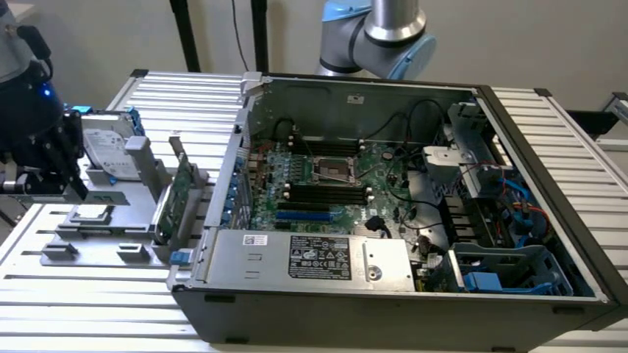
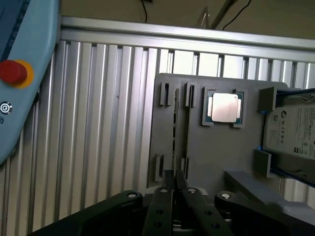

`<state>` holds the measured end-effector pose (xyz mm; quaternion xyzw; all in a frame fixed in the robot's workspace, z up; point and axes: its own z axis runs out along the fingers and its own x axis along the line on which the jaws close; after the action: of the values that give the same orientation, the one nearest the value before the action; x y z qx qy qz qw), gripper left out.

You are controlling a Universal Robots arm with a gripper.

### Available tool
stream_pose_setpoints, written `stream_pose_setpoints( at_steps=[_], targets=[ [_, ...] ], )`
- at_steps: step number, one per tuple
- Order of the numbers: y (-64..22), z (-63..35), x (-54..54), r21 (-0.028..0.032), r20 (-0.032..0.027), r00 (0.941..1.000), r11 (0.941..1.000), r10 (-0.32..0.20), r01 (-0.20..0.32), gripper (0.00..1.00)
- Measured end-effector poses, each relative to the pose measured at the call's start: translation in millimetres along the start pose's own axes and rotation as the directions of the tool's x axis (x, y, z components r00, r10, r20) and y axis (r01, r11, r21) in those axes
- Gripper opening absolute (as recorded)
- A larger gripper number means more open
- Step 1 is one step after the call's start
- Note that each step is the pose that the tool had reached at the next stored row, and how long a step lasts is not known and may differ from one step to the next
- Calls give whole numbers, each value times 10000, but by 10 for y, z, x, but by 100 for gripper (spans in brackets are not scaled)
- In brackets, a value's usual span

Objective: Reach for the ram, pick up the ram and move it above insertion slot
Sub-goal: 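Pick up the ram and move it above insertion slot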

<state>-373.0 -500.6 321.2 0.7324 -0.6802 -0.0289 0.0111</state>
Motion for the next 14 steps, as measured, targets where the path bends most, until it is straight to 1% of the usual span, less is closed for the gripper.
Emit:
stream_pose_setpoints(
  at_steps=[6, 10, 14],
  targets=[
    [-42, -113, -43, -80, 36, 10000, 10000, -55, 55, 13],
    [-75, -180, -76, -94, 72, 9999, 9999, -74, 75, 13],
    [-113, -248, -115, -118, 87, 9999, 9999, -84, 85, 13]
  ],
)
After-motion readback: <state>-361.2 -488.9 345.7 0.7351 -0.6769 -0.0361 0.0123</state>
